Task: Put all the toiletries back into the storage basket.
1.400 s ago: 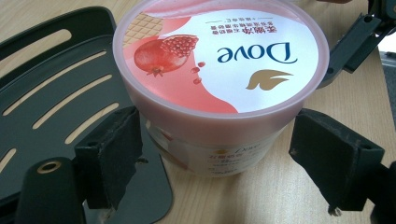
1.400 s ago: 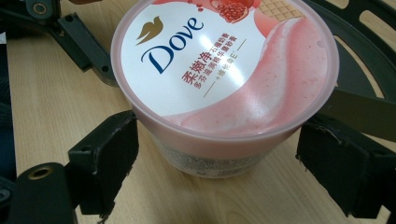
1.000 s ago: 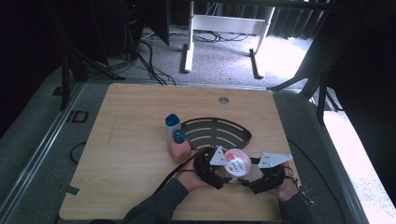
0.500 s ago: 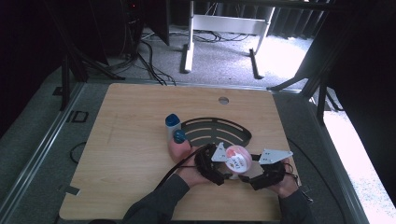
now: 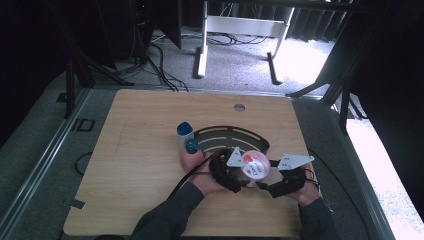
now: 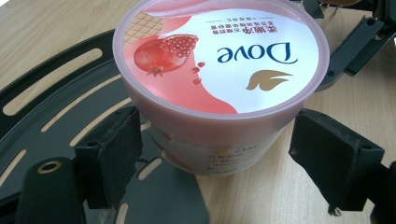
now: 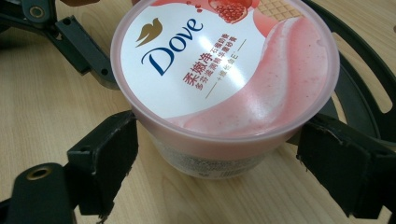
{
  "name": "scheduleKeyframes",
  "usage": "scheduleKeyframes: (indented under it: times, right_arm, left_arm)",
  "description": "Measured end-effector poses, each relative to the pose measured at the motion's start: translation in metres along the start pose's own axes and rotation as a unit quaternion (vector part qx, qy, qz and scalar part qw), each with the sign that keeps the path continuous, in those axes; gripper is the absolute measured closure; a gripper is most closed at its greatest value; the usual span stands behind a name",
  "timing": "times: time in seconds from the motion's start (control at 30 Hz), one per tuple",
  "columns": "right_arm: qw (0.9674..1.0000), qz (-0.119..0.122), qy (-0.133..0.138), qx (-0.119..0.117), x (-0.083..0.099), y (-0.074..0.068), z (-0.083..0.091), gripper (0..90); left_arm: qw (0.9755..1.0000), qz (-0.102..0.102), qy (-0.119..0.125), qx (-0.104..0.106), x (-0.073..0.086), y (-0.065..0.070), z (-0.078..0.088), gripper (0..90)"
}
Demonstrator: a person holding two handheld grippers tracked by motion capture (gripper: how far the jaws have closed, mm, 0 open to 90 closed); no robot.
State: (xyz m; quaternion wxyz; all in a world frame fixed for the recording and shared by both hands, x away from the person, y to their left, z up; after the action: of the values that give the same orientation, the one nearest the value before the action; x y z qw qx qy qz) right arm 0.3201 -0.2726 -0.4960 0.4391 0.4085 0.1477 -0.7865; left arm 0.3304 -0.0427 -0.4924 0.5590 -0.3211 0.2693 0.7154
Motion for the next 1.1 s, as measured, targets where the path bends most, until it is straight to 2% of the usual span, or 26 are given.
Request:
scheduleKeyframes:
  times: [0.23, 0.5, 0.83, 1.1]
  right_arm:
    - [1.0000, 0.003, -0.004, -0.001, -0.002, 0.005, -0.003, 12.4]
    - [1.0000, 0.002, -0.006, -0.001, -0.005, 0.013, -0.007, 12.4]
    - [1.0000, 0.003, -0.008, 0.001, -0.009, 0.022, -0.010, 12.5]
    - [0.9999, 0.008, -0.013, 0.002, -0.013, 0.028, -0.012, 12.5]
  left_arm:
    - [0.9999, 0.010, 0.000, 0.002, 0.000, -0.006, -0.003, 17.3]
    - [0.9999, 0.014, 0.006, -0.006, -0.002, -0.012, -0.004, 17.2]
    - [0.9998, 0.013, 0.000, -0.018, -0.008, -0.018, -0.005, 17.2]
    - [0.9995, 0.022, 0.005, -0.021, -0.010, -0.023, -0.007, 17.2]
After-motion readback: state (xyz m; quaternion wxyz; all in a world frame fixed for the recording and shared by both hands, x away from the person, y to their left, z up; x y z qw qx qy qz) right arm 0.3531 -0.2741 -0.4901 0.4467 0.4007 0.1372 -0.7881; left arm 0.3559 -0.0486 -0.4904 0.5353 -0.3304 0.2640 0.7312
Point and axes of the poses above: each handheld gripper's, and its own axes: z roughly backward along the jaws, x roughly out of its underside, y roughly to its right, the point moved 1 cm from there along -z, roughly forward along the jaws, and after that the axes turned 9 degrees about x, right-handed, at the moved point
